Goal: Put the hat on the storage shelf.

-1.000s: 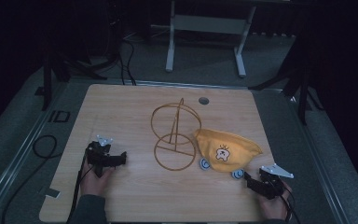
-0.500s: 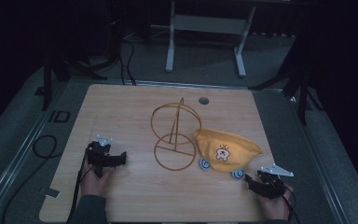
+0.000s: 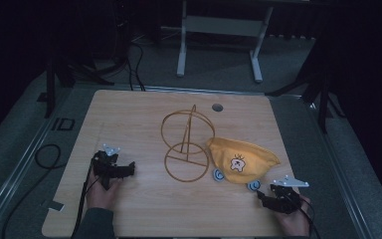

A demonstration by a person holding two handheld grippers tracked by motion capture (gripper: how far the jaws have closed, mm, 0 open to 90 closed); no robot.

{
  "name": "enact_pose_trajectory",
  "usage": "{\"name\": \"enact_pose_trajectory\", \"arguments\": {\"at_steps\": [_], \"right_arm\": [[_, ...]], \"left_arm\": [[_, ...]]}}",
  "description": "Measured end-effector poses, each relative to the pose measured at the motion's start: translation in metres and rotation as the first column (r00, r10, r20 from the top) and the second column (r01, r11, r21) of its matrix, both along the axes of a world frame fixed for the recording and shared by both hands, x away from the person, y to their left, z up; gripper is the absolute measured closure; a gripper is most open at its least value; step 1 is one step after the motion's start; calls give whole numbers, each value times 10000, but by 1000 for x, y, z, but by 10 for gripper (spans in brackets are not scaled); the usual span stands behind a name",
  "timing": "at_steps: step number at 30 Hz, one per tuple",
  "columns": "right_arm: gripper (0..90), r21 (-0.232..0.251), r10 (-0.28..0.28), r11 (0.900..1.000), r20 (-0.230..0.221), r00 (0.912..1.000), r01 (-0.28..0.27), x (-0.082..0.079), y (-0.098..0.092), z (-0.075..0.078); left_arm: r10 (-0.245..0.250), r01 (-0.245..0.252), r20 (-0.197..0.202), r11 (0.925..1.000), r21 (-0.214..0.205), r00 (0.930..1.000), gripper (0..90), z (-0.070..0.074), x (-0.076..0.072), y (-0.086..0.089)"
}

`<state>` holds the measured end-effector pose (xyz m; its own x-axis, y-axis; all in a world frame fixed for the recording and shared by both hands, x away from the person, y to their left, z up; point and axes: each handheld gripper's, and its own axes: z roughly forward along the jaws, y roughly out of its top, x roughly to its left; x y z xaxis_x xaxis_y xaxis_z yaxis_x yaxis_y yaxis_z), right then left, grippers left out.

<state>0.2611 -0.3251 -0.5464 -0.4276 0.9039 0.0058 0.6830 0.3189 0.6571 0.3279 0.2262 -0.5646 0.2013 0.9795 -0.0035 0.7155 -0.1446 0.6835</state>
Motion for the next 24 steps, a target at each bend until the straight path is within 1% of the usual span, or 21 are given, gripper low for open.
{"name": "enact_pose_trajectory", "arguments": {"at_steps": [5,7,12,16,24], "right_arm": [[317,-28,285,9996,17,9996,-285,-1,7,0],[311,-27,335,9994,50,9994,-335,0,10,1],[335,-204,468,9987,249,9986,-463,3,17,4],[337,-224,488,9986,278,9984,-482,6,19,5],[342,-746,664,9952,369,9971,-635,11,32,4]], "left_arm": [[-1,1,0,10000,0,10000,4,0,0,0],[-1,1,1,10000,-1,10000,3,0,0,0],[-10,11,-8,10000,6,10000,4,0,0,0],[-11,11,-8,10000,9,10000,4,0,0,0],[-9,9,-7,10000,9,10000,3,0,0,0]]}}
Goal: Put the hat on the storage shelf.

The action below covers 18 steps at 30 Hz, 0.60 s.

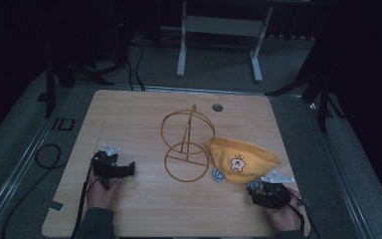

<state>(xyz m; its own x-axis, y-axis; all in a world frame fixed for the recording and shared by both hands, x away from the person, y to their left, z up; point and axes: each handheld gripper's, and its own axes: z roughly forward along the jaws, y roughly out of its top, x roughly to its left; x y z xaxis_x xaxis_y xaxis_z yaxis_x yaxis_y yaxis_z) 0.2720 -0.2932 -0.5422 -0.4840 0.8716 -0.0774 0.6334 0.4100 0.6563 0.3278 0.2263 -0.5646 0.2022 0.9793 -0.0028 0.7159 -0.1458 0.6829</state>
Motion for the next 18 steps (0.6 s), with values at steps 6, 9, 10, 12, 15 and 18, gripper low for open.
{"name": "enact_pose_trajectory", "arguments": {"at_steps": [6,9,10,12,15,18], "right_arm": [[373,-286,150,9995,-161,9998,-154,5,13,-1],[406,-234,80,9997,-269,9996,-87,7,15,0],[411,-244,31,9997,-328,9995,-39,8,16,0],[431,-208,7,9998,-442,9990,-16,9,16,1],[480,-194,99,9998,-524,9986,-109,9,16,1],[544,-256,241,9993,-652,9976,-258,10,17,3]], "left_arm": [[7,-7,4,10000,-10,10000,3,0,0,0],[8,-8,7,10000,-7,10000,4,0,0,0],[7,-7,6,10000,-6,10000,4,0,0,0],[6,-6,5,10000,-8,10000,4,0,0,0],[6,-6,6,10000,-6,10000,3,0,0,0],[7,-7,5,10000,-9,10000,4,0,0,0]]}}
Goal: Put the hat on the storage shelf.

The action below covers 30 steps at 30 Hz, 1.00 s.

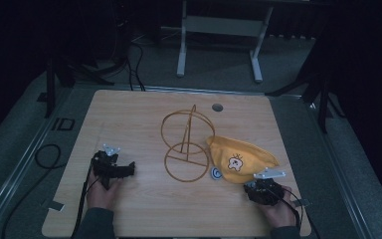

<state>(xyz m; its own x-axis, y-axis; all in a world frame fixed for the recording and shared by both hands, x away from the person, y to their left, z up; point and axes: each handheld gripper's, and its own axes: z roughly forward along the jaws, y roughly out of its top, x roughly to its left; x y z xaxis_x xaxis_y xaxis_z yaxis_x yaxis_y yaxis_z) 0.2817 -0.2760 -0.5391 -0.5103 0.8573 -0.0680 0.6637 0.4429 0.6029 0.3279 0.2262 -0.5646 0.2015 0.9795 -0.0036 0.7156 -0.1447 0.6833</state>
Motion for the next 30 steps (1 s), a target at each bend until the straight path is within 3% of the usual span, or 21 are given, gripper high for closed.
{"name": "enact_pose_trajectory", "arguments": {"at_steps": [6,18,20,26,30], "right_arm": [[606,-169,157,9997,78,9998,-156,-2,2,2],[679,-69,562,9984,797,9952,-559,-4,8,21],[768,-9,631,9980,962,9934,-633,-4,8,25],[797,237,1084,9935,959,9895,-1111,-2,11,33],[809,681,1190,9897,1002,9878,-1261,-3,11,37]], "left_arm": [[-9,9,-7,10000,9,10000,4,0,0,0],[0,0,1,10000,1,10000,4,0,0,0],[1,-1,3,10000,0,10000,4,0,0,0],[1,-1,-3,10000,1,10000,4,0,0,0],[0,0,-6,10000,5,10000,4,0,0,0]]}}
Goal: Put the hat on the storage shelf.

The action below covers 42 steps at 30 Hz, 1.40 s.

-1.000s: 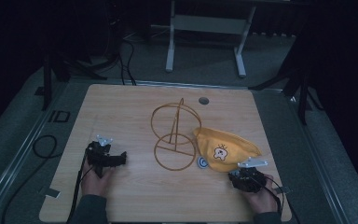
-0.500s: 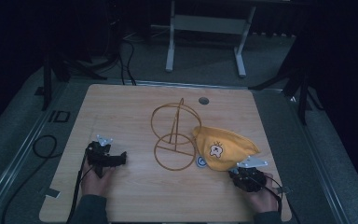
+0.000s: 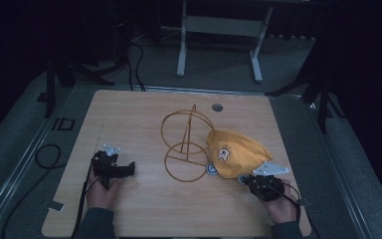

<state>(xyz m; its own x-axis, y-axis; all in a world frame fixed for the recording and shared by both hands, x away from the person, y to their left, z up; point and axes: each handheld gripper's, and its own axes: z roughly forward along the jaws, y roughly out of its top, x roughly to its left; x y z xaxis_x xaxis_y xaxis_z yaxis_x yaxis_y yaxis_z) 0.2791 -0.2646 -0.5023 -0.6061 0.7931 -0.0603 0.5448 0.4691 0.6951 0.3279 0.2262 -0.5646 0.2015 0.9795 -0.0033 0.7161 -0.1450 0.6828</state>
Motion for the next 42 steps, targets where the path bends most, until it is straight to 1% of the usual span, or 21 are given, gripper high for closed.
{"name": "enact_pose_trajectory", "arguments": {"at_steps": [1,2,3,4,7,14,16,19,20,22,25,28,32,34,36,37,38,39,40,41,42], "right_arm": [[811,148,63,9999,13,10000,-63,0,-1,1],[811,148,63,9999,13,10000,-63,0,-1,1],[814,406,116,9991,61,9999,-118,-1,-2,5],[814,406,116,9991,61,9999,-118,-1,-2,5],[815,698,138,9974,185,9997,-151,-2,-4,11],[815,926,191,9954,445,9988,-232,-1,-5,22],[816,1012,237,9944,655,9976,-303,0,-4,29],[818,1133,257,9929,850,9960,-353,2,-3,38],[818,1133,257,9929,850,9960,-353,2,-3,38],[819,1331,294,9902,976,9948,-423,5,-3,47],[820,1413,348,9886,1163,9926,-512,6,-3,55],[821,1491,348,9874,1237,9917,-533,6,-2,59],[822,1738,518,9817,1519,9870,-782,0,-2,75],[822,1914,603,9772,1633,9847,-916,-2,-3,81],[822,2201,671,9699,1705,9831,-1044,-4,-5,88],[822,2201,671,9699,1705,9831,-1044,-4,-5,88],[822,2375,711,9649,1759,9818,-1124,-4,-6,91],[823,2728,758,9538,1872,9794,-1260,-7,-8,97],[823,2728,758,9538,1872,9794,-1260,-7,-8,97],[823,3072,790,9413,2028,9760,-1400,-8,-11,101],[823,3239,788,9350,2085,9749,-1448,-8,-13,103]], "left_arm": [[-2,2,0,10000,-3,10000,4,0,0,0],[-2,2,0,10000,-3,10000,4,0,0,0],[0,0,0,10000,-3,10000,4,0,0,0],[-1,1,1,10000,0,10000,4,0,0,0],[-1,1,2,10000,-3,10000,4,0,0,0],[0,0,2,10000,-3,10000,4,0,0,0],[-1,1,1,10000,-2,10000,4,0,0,0],[-2,2,3,10000,-1,10000,4,0,0,0],[-2,2,3,10000,-1,10000,4,0,0,0],[13,-13,14,10000,-21,10000,4,0,0,0],[13,-13,15,10000,-21,10000,4,0,0,0],[16,-16,18,10000,-21,10000,4,0,0,0],[16,-16,24,10000,-23,10000,4,0,0,0],[17,-17,24,10000,-22,10000,3,0,0,0],[19,-19,24,10000,-26,10000,3,0,0,0],[11,-11,17,10000,-17,10000,3,0,0,0],[19,-19,22,10000,-23,10000,3,0,0,0],[18,-18,22,10000,-26,10000,4,0,0,0],[18,-18,22,10000,-26,10000,4,0,0,0],[9,-9,10,10000,-15,10000,4,0,0,0],[16,-16,15,10000,-21,10000,4,0,0,0]]}}
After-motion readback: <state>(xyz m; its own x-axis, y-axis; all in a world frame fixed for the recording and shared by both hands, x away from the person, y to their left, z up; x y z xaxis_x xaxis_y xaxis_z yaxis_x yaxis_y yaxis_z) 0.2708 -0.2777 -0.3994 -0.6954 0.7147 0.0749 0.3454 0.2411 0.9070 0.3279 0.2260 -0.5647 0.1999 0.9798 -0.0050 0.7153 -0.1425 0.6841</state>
